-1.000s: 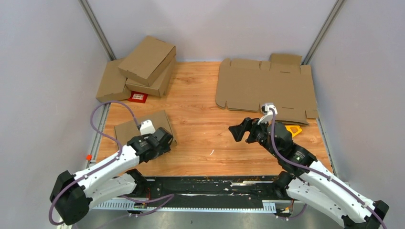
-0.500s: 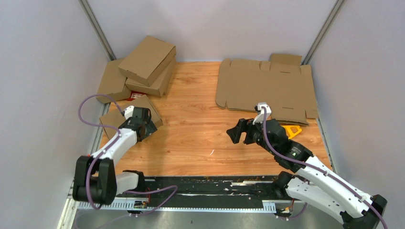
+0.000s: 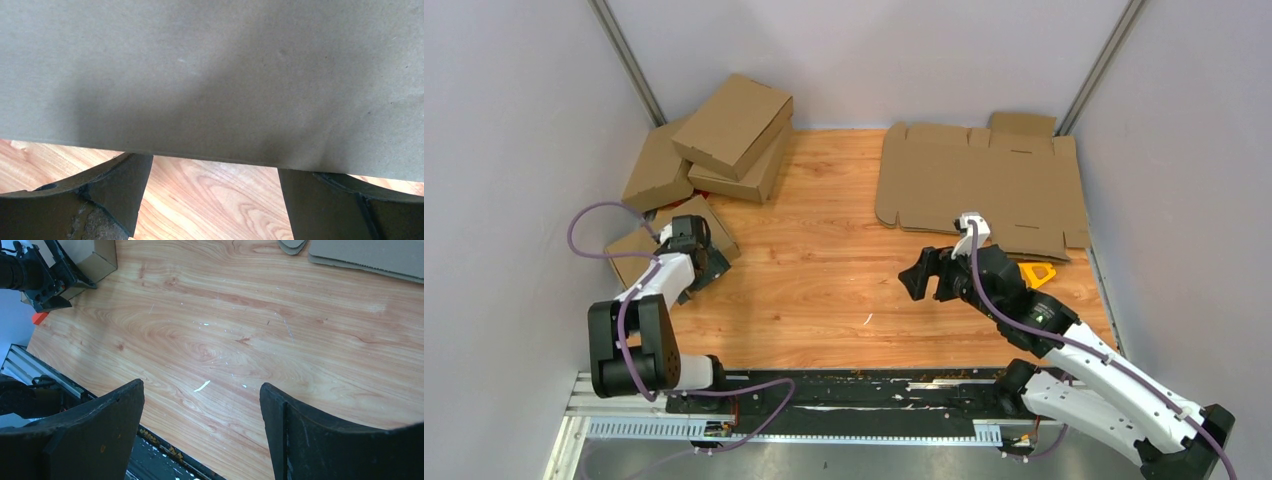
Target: Fold the paper box
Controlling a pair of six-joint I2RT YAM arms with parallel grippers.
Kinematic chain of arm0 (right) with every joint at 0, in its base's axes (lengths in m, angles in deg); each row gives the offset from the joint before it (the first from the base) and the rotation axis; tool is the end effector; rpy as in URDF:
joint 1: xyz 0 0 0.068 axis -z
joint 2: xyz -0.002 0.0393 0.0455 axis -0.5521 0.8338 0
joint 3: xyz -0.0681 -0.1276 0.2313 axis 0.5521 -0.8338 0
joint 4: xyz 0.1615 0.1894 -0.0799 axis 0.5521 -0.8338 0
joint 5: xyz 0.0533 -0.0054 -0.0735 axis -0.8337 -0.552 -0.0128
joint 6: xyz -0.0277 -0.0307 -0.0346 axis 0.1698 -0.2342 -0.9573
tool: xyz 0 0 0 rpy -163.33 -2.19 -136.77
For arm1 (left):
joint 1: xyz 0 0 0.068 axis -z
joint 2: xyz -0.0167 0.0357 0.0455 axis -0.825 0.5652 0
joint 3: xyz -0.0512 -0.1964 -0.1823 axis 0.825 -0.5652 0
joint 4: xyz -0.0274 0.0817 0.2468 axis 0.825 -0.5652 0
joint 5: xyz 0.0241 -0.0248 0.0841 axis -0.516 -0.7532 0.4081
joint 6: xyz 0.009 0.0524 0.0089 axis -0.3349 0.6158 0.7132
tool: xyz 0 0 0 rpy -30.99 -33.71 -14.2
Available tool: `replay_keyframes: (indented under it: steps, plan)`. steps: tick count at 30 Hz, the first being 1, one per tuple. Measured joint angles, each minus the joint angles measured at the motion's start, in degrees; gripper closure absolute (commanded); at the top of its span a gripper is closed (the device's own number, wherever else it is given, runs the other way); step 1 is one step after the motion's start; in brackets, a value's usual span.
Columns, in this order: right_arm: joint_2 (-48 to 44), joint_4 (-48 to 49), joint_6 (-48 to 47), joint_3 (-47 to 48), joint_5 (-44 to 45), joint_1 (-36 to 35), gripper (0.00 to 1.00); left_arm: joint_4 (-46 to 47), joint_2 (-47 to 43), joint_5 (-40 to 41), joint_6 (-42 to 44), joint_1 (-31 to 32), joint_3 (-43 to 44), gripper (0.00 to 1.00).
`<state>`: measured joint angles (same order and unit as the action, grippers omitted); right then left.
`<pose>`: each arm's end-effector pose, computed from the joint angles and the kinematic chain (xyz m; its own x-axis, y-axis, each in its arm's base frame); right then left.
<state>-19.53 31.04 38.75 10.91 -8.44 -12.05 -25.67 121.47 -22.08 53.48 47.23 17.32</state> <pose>0.1201 0.1150 0.2904 -0.5816 0.0834 -0.8092 -0.3850 0.8481 0.3641 0.2345 0.0447 0.1638 -0.5836 -0.6339 -0.5076 -0.7199 0.6931 -0.0379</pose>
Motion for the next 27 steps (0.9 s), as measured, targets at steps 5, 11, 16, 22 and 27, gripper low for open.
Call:
replay_keyframes:
  steps: [5,11,16,22,27]
  plan:
    - [0.7,0.0,-0.5,0.7,-0.1,0.0,0.14,-0.4,-4.4,3.0,-2.8,-0.7,-1.3,0.0]
    - [1.3,-0.2,-0.8,0.7,-0.6,0.0,0.14,0.3,-7.3,3.0,-3.8,-5.0,-1.6,0.0]
    - [0.9,-1.4,-1.5,0.8,-0.7,0.0,0.14,3.5,-5.8,-2.1,-4.7,-8.9,-1.7,0.06]
    - [0.2,-1.2,-1.8,1.1,-0.7,0.0,0.14,6.1,-13.5,-5.6,-6.4,0.9,-6.5,0.13]
    - [1.5,-1.2,-1.7,1.8,-1.0,0.0,0.15,10.2,-22.2,-9.2,-7.2,10.1,-9.6,0.39]
